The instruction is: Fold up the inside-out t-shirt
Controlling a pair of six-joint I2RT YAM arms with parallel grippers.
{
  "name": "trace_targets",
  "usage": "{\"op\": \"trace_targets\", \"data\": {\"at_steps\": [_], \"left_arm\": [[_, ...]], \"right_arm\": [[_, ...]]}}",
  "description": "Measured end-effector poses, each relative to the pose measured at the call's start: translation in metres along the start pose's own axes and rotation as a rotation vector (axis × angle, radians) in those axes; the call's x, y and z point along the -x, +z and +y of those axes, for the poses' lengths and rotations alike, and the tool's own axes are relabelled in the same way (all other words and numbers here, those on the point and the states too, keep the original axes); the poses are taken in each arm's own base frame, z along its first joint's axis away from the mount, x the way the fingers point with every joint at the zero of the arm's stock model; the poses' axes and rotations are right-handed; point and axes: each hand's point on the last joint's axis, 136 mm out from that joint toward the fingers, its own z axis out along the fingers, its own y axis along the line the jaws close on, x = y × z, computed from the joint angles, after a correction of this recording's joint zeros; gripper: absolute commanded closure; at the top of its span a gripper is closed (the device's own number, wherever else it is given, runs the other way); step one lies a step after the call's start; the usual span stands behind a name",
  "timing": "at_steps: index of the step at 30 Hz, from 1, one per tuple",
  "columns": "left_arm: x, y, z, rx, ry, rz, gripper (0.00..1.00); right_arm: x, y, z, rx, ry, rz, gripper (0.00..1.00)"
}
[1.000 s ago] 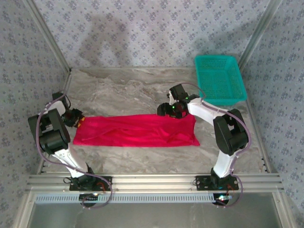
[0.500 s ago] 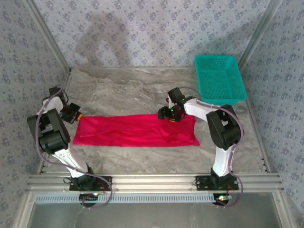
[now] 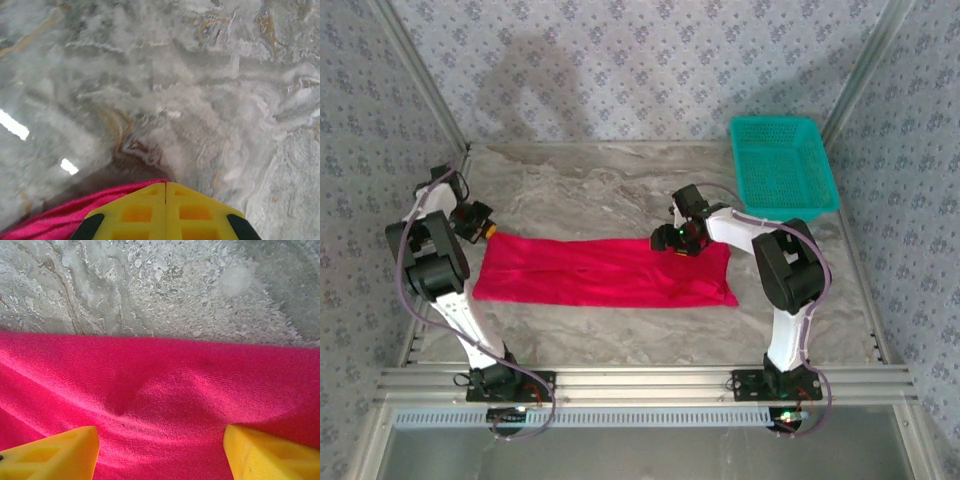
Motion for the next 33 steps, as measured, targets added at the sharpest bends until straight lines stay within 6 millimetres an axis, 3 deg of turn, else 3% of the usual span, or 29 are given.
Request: {"op": "trace_targets", "data": {"at_steps": [5,9,12,15,17,20,22,25,28,33], "left_arm": [[0.008,0.011,0.005,0.063,0.016,0.009,0.63],[0.014,0.0,0.008,0.104,0.025,-0.041,0.61],[0.006,-0.025,-0.004,0.099,0.066,-0.116,0.61],[-0.035,-0.051,-0.033,0.014,0.149,-0.166,0.61],[-0.08,-0.057,-0.059,-0.087,0.224,-0.149,0.61],[-0.133,-0.034,-0.078,-0.192,0.274,-0.044,0.61],[-0.147,-0.005,-0.066,-0.18,0.243,0.033,0.61],[-0.145,0.03,-0.03,-0.12,0.15,0.108,0.6],[-0.127,0.026,-0.022,-0.163,0.089,0.108,0.6],[-0.094,0.022,0.006,-0.162,0.014,0.064,0.59]], "right_arm": [[0.0,0.0,0.0,0.0,-0.004,0.0,0.3],[0.0,-0.002,0.002,-0.003,-0.015,0.008,0.29],[-0.001,-0.006,0.004,-0.003,-0.017,0.014,0.28],[-0.002,-0.018,0.013,0.016,-0.02,0.005,0.28],[0.0,-0.03,0.026,0.05,-0.021,-0.014,0.27],[0.002,-0.04,0.044,0.111,-0.016,-0.033,0.27],[-0.002,-0.037,0.048,0.137,-0.004,-0.028,0.27],[-0.024,-0.023,0.027,0.106,0.043,0.019,0.26],[-0.049,-0.011,-0.002,0.066,0.095,0.067,0.26],[-0.051,-0.021,-0.019,0.055,0.108,0.007,0.25]]}}
